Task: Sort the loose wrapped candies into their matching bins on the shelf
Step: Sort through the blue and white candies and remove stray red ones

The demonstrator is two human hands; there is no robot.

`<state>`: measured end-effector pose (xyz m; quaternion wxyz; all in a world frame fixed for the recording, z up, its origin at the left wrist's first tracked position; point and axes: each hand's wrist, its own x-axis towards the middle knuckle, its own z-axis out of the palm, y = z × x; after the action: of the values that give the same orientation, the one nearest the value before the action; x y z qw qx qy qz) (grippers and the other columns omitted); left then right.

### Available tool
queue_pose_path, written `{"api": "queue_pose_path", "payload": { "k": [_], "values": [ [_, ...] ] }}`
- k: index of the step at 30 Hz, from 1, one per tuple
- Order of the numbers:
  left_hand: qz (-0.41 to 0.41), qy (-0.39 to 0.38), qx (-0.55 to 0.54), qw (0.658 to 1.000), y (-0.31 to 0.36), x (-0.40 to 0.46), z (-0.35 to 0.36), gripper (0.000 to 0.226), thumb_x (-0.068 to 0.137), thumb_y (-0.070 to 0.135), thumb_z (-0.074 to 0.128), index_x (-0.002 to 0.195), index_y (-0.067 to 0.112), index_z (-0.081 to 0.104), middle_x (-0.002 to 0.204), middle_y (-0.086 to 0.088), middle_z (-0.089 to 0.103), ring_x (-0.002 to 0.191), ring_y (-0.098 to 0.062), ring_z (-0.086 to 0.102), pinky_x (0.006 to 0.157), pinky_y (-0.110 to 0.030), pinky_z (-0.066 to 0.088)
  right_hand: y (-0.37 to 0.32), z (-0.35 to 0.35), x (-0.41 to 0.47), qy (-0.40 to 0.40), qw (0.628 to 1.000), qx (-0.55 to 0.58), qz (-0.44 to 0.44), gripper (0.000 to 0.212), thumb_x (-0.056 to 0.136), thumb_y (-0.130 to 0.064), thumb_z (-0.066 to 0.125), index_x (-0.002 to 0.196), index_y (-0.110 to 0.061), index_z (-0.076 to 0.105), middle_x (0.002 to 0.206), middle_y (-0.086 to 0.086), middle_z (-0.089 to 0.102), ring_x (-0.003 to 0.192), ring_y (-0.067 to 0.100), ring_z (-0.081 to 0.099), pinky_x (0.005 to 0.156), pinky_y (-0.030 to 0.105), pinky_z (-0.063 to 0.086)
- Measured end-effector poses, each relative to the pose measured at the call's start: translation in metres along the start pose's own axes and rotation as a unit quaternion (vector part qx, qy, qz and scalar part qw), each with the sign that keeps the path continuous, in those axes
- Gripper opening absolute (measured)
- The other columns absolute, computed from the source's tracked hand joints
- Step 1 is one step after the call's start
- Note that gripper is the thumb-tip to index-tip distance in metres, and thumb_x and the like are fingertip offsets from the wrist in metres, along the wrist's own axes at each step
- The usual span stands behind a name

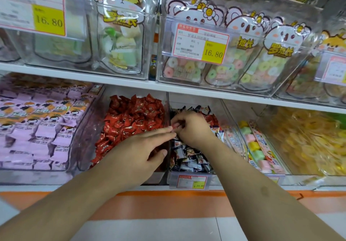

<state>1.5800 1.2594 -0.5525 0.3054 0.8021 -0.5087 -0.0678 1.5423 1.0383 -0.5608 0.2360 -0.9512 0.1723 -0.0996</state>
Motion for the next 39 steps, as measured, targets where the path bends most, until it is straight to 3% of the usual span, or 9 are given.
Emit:
{"api": "queue_pose_path", "payload": {
  "k": [4,8,15,20,24,27,31,35,39],
  "values": [
    [0.000,0.006,0.000,1.000,0.000,0.000,0.001,0.050,0.104,0.041,0.050,0.150,0.055,0.038,0.152,0.048,0.024,0.142,0.023,0.019,0.109,0.000,0.009,0.003,-0.005,-0.006,0.054,0.997,0.052,0.022,0.021,0.084,-0.004,0.077,0.097,-0.021,0.081,0.091,-0.007,0.075,0.084,0.005,0.068,0.077,0.020,0.056],
    [-0.001,0.003,-0.003,1.000,-0.001,0.000,0.000,0.049,0.104,0.042,0.050,0.150,0.055,0.039,0.153,0.047,0.024,0.143,0.021,0.020,0.120,-0.013,0.018,0.007,-0.020,-0.013,0.120,0.972,0.181,0.089,0.021,0.086,-0.007,0.080,0.102,-0.021,0.080,0.089,-0.008,0.076,0.071,0.004,0.071,0.061,0.015,0.056],
    [-0.026,0.020,-0.002,0.999,0.001,-0.003,-0.008,0.047,0.103,0.040,0.054,0.147,0.052,0.044,0.153,0.043,0.029,0.142,0.016,0.025,0.111,-0.006,0.014,0.002,-0.032,-0.042,0.158,0.918,0.342,0.121,0.025,0.083,-0.002,0.082,0.099,-0.021,0.080,0.091,-0.002,0.081,0.089,0.014,0.077,0.090,0.036,0.062],
    [-0.080,0.113,-0.011,0.990,-0.001,-0.008,-0.029,0.035,0.097,0.028,0.064,0.130,0.041,0.061,0.131,0.030,0.055,0.106,0.010,0.055,0.093,-0.013,0.042,-0.023,-0.041,-0.054,0.143,0.911,0.375,0.092,0.024,0.083,-0.002,0.083,0.100,-0.019,0.080,0.092,0.002,0.080,0.090,0.016,0.076,0.092,0.035,0.061],
    [-0.124,0.175,-0.028,0.976,-0.005,-0.013,-0.043,0.031,0.095,0.021,0.066,0.122,0.035,0.066,0.122,0.023,0.061,0.107,0.001,0.060,0.097,-0.027,0.050,-0.053,-0.035,-0.058,0.073,0.929,0.361,0.036,0.027,0.085,-0.004,0.081,0.103,-0.024,0.080,0.091,0.002,0.079,0.090,0.016,0.075,0.087,0.028,0.061],
    [-0.130,0.168,-0.021,0.977,-0.008,-0.015,-0.046,0.030,0.095,0.020,0.065,0.122,0.035,0.066,0.122,0.023,0.060,0.109,0.002,0.058,0.091,-0.018,0.043,-0.058,-0.031,-0.061,0.038,0.942,0.335,0.011,0.032,0.087,0.003,0.077,0.106,-0.022,0.080,0.101,-0.006,0.079,0.098,0.005,0.073,0.086,0.024,0.061],
    [-0.113,0.136,-0.007,0.984,-0.010,-0.015,-0.041,0.034,0.096,0.020,0.064,0.126,0.036,0.064,0.126,0.026,0.058,0.115,0.004,0.055,0.089,-0.006,0.033,-0.040,-0.034,-0.064,0.057,0.946,0.319,0.030,0.039,0.091,0.009,0.069,0.107,-0.025,0.079,0.100,-0.005,0.079,0.100,0.004,0.073,0.082,0.021,0.060],
    [-0.046,0.044,0.001,0.998,-0.003,-0.011,-0.025,0.048,0.103,0.031,0.055,0.147,0.045,0.046,0.151,0.037,0.036,0.136,0.013,0.036,0.115,-0.013,0.026,-0.009,-0.035,-0.059,0.134,0.956,0.252,0.073,0.044,0.092,0.014,0.055,0.109,-0.021,0.074,0.101,-0.007,0.077,0.097,0.004,0.072,0.090,0.027,0.060],
    [-0.007,-0.021,0.007,1.000,0.006,-0.008,-0.005,0.055,0.106,0.045,0.044,0.158,0.049,0.026,0.160,0.042,0.014,0.146,0.018,0.012,0.124,-0.019,0.014,0.010,-0.031,-0.056,0.144,0.977,0.129,0.094,0.035,0.093,0.001,0.064,0.116,-0.024,0.072,0.101,-0.015,0.073,0.094,-0.003,0.067,0.092,0.023,0.057]
  ]
}}
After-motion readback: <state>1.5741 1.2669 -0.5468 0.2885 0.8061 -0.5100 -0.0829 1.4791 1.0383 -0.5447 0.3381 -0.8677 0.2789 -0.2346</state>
